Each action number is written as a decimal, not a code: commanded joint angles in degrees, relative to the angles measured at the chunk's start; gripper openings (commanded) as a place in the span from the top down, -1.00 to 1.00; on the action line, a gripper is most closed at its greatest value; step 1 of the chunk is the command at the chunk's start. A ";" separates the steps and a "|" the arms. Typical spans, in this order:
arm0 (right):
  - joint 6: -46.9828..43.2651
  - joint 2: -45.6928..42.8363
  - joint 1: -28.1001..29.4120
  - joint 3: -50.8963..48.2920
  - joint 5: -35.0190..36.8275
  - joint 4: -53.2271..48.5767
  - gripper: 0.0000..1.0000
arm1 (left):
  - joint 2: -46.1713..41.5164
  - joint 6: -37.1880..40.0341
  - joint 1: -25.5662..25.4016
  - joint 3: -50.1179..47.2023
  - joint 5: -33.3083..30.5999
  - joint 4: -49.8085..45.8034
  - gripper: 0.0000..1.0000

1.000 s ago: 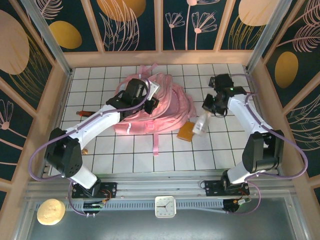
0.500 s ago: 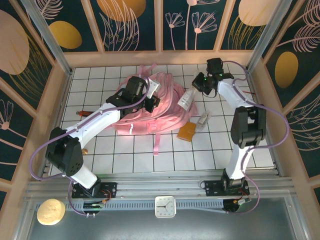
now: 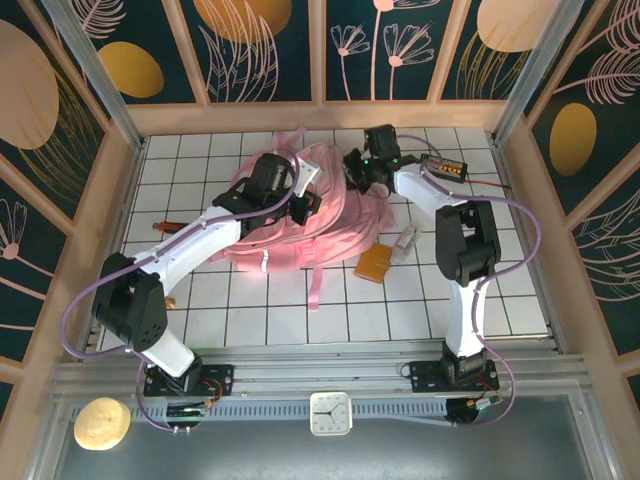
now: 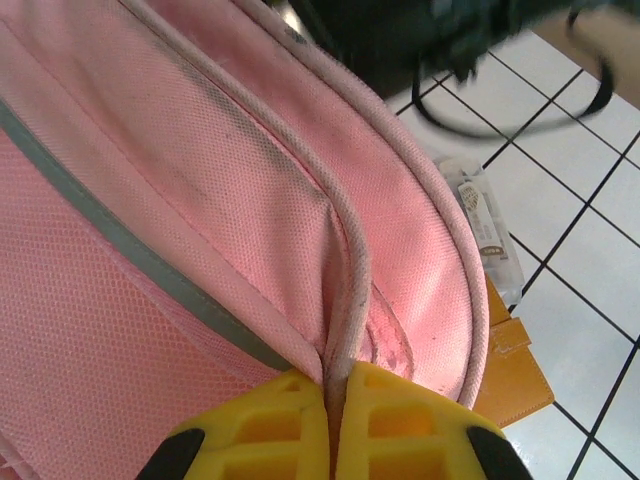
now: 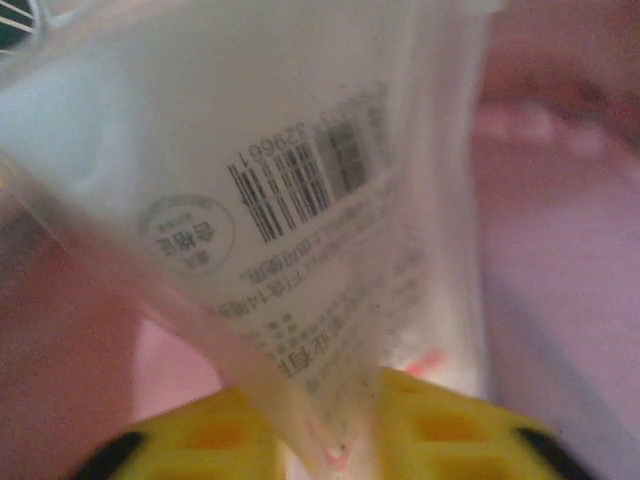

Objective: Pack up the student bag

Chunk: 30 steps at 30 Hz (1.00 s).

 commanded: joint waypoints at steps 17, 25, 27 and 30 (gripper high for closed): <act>-20.63 -15.26 -12.52 -2.01 -2.40 -18.12 -0.57 | -0.69 3.88 -0.21 -1.23 1.47 7.14 1.00; -35.46 -0.30 -11.73 7.63 8.32 -27.28 -0.49 | -0.09 4.32 -0.21 0.29 2.75 5.35 1.00; -38.11 2.91 -11.27 9.73 8.85 -27.09 -0.50 | -0.31 4.56 -0.20 0.05 2.84 5.13 1.00; -41.00 7.52 -10.38 14.24 8.05 -27.28 -0.51 | -0.58 4.60 -0.21 -0.42 2.93 5.00 1.00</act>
